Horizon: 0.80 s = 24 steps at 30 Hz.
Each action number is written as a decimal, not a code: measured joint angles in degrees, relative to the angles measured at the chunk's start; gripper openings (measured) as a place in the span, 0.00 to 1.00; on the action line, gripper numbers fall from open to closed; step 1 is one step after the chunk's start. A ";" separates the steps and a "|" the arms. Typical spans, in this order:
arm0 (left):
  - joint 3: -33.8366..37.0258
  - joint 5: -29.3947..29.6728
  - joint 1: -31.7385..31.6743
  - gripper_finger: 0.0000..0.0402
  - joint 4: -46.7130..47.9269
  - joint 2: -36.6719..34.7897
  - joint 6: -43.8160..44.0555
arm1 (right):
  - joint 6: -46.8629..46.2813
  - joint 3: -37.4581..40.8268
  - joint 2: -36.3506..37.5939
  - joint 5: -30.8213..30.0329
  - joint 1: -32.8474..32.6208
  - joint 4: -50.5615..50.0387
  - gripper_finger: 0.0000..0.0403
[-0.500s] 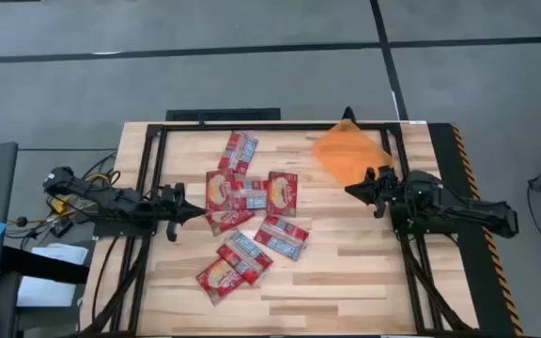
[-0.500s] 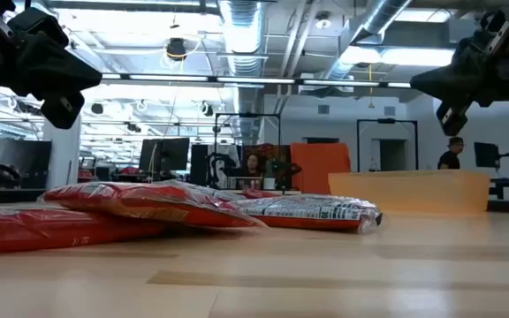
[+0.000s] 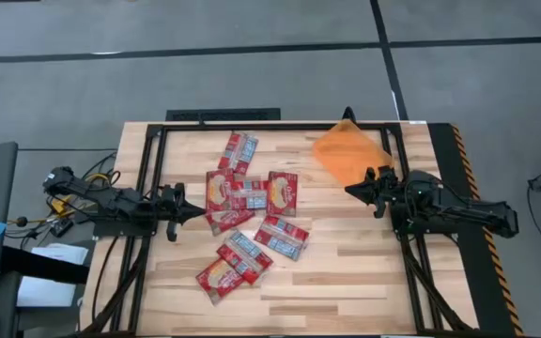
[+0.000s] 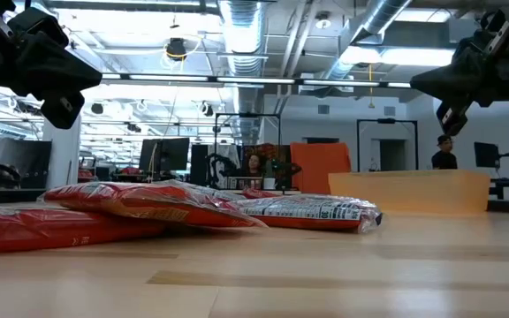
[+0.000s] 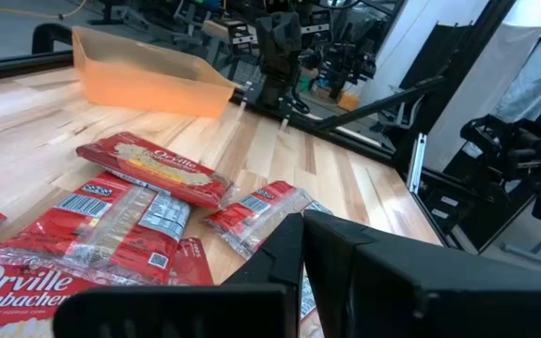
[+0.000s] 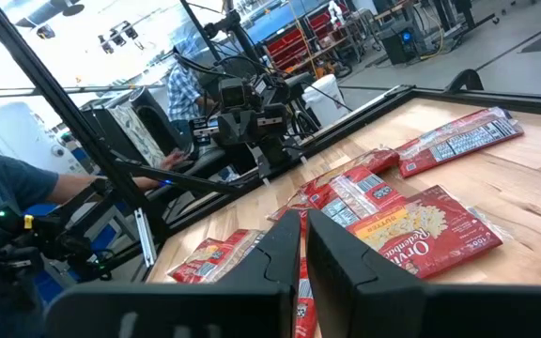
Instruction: Sort popcorn bags into baskets
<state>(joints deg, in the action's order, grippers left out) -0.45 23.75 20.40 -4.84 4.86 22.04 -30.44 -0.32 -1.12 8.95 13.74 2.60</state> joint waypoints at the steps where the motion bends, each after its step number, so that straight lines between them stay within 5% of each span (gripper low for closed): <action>1: 0.00 0.00 0.00 0.00 0.00 0.02 0.00 | 0.00 -0.01 -0.01 0.00 0.00 -0.01 0.12; 24: -0.02 3.97 -0.11 0.00 -0.04 0.00 -4.19 | -0.02 -0.01 0.01 -0.01 0.00 -0.01 0.12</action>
<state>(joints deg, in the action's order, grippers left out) -0.47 27.71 20.29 -4.88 4.86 17.85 -30.46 -0.33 -1.11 8.94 13.74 2.60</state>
